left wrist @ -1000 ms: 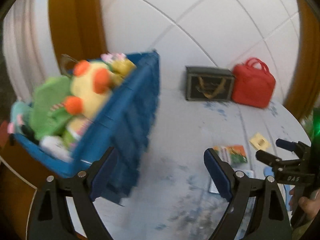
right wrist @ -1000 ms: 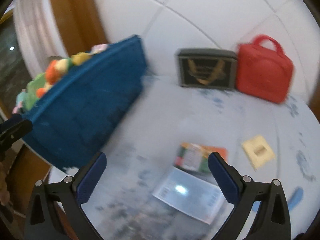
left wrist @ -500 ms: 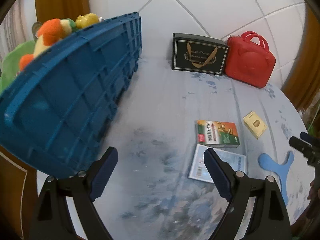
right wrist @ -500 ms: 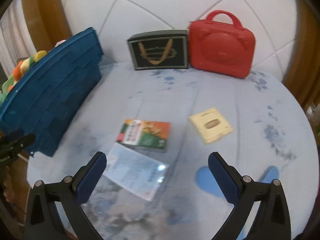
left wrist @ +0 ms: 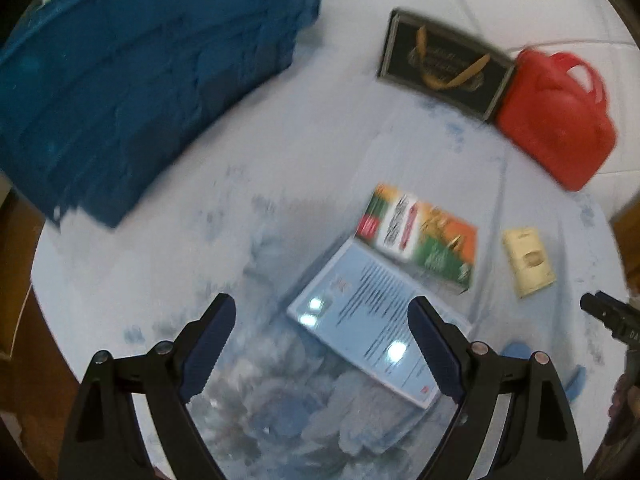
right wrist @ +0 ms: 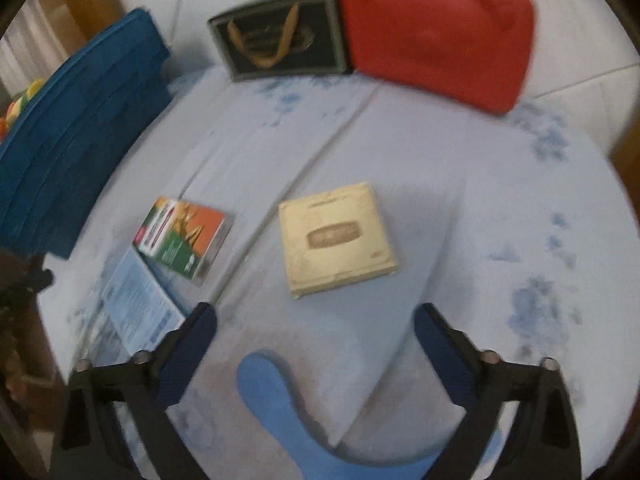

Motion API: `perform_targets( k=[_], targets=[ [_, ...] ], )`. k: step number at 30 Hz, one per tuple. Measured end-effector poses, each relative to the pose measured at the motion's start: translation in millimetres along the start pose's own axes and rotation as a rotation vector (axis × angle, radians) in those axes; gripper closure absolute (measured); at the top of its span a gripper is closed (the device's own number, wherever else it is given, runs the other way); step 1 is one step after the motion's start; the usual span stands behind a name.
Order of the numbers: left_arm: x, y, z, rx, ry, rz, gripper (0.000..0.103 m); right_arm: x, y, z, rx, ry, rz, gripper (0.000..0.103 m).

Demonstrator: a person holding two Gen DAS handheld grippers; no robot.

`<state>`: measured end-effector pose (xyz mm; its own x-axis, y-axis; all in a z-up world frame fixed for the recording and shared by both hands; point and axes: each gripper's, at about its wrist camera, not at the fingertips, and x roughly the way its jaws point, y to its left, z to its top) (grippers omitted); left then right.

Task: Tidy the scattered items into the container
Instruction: 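Withdraw both grippers from the crate toward the medicine boxes and leaflet, then grasp the blue medicine box with the left gripper while the right grasps the leaflet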

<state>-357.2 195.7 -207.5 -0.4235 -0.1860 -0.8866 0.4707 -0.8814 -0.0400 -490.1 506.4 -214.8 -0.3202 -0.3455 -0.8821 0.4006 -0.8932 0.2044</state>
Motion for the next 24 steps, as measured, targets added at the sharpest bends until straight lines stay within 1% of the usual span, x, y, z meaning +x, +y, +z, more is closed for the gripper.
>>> perform_targets(
  k=[1, 2, 3, 4, 6, 8, 9, 12, 14, 17, 19, 20, 21, 22, 23, 24],
  targets=[
    [7.7, -0.6, -5.7, -0.002, 0.017, 0.022, 0.029, 11.7, 4.5, 1.8, -0.025, 0.026, 0.026, 0.034],
    [15.7, 1.0, -10.7, -0.009, 0.040, 0.031, 0.035, 19.5, 11.7, 2.8, -0.046, 0.040, 0.048, 0.055],
    [23.3, 2.7, -15.4, -0.017, 0.062, 0.039, 0.041, 27.3, 18.8, 3.9, -0.067, 0.054, 0.070, 0.062],
    [28.9, 5.3, -18.9, -0.024, 0.078, 0.039, 0.046, 35.1, 26.3, 4.9, -0.088, 0.068, 0.093, 0.063],
    [39.7, 11.4, -26.8, -0.038, 0.106, 0.053, 0.049, 50.3, 49.1, 7.8, -0.135, 0.088, 0.150, 0.063],
    [46.7, 16.6, -33.3, -0.050, 0.124, 0.069, 0.055, 67.2, 70.7, 9.9, -0.186, 0.119, 0.183, 0.063],
    [50.0, 19.7, -36.9, -0.053, 0.134, 0.079, 0.059, 75.6, 81.4, 10.8, -0.212, 0.134, 0.200, 0.065],
    [62.3, 26.9, -46.9, -0.054, 0.161, 0.100, 0.061, 96.4, 110.4, 10.5, -0.292, 0.167, 0.212, 0.072],
    [71.4, 24.4, -48.3, -0.048, 0.165, 0.100, 0.062, 108.5, 120.4, 10.4, -0.319, 0.178, 0.214, 0.072],
    [84.3, 18.4, -48.5, -0.053, 0.178, 0.082, 0.061, 125.5, 134.6, 7.2, -0.384, 0.187, 0.159, 0.072],
    [86.9, 14.4, -47.7, -0.068, 0.151, 0.058, 0.063, 130.3, 144.6, 2.3, -0.437, 0.191, 0.136, 0.071],
    [87.8, 15.8, -47.4, -0.080, 0.149, 0.058, 0.063, 130.7, 149.3, -0.3, -0.460, 0.196, 0.137, 0.071],
    [88.7, 17.2, -47.1, -0.093, 0.147, 0.057, 0.064, 130.6, 150.9, -2.7, -0.449, 0.221, 0.196, 0.073],
    [89.5, 18.8, -47.0, -0.104, 0.144, 0.054, 0.065, 130.4, 152.4, -5.2, -0.437, 0.247, 0.255, 0.086],
    [89.1, 21.6, -47.6, -0.115, 0.142, 0.044, 0.065, 130.3, 153.8, -9.9, -0.423, 0.278, 0.322, 0.093],
    [88.4, 25.4, -48.7, -0.128, 0.139, 0.049, 0.065, 128.7, 154.1, -12.5, -0.417, 0.283, 0.352, 0.099]
  ],
)
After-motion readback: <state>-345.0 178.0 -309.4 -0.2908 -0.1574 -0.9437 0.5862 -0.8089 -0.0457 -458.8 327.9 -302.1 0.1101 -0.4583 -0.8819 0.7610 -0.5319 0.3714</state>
